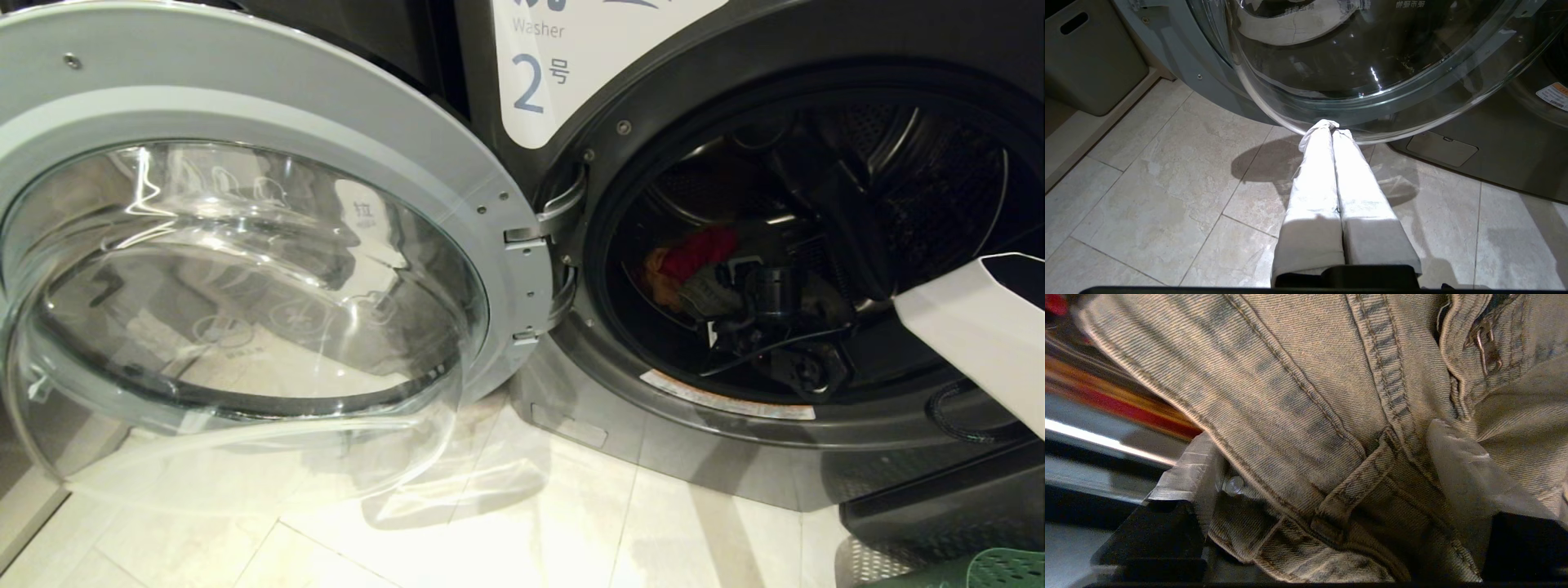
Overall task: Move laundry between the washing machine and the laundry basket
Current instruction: Pick a cloth and place it into the basket
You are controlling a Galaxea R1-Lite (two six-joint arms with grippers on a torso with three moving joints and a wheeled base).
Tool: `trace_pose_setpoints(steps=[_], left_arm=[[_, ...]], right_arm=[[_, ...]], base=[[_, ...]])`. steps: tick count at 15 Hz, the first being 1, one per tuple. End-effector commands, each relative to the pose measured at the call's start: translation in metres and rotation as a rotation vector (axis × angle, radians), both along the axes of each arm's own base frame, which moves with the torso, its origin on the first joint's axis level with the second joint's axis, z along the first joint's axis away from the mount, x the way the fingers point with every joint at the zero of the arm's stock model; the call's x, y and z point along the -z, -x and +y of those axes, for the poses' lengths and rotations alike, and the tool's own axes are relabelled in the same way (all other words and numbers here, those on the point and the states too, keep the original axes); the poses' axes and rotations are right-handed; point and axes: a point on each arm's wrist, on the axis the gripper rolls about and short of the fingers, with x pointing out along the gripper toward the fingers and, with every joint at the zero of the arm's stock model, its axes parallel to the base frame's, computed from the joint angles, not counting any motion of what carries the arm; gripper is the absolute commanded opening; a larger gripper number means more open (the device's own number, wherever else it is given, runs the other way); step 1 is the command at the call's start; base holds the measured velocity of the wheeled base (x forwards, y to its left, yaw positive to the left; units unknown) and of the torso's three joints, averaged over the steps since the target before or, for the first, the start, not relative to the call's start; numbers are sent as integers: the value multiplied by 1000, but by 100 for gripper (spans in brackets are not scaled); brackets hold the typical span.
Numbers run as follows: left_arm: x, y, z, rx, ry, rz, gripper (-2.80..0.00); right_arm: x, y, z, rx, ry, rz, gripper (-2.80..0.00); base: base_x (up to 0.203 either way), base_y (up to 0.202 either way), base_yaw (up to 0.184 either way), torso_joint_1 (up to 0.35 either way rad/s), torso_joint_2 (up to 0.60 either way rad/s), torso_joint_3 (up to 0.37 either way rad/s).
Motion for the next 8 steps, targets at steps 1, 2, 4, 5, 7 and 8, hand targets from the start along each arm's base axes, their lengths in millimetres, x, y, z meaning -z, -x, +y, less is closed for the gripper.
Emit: trace_pose_setpoints(steps=[1, 2, 4, 5, 7, 8], left_arm=[[11, -3, 0, -1, 0, 40, -280], [11, -3, 0, -1, 2, 40, -280], [11, -3, 0, -1, 0, 40, -280], [11, -3, 0, -1, 1, 40, -280], [11, -3, 0, -1, 0, 40, -280], [11, -3, 0, -1, 0, 40, -280]], right_arm=[[-1, -3, -4, 12, -6, 1, -280], [-1, -3, -4, 11, -8, -1, -280], [-2, -2, -4, 11, -9, -1, -280], [-4, -2, -4, 13, -9, -4, -280], [-8, 0, -4, 11, -10, -12, -280], [-10, 1, -4, 11, -11, -18, -280]], base=[[0, 0, 0, 0, 0, 0], [0, 0, 0, 0, 0, 0], [0, 0, 0, 0, 0, 0], [0, 0, 0, 0, 0, 0], [0, 0, 0, 0, 0, 0], [0, 0, 0, 0, 0, 0]])
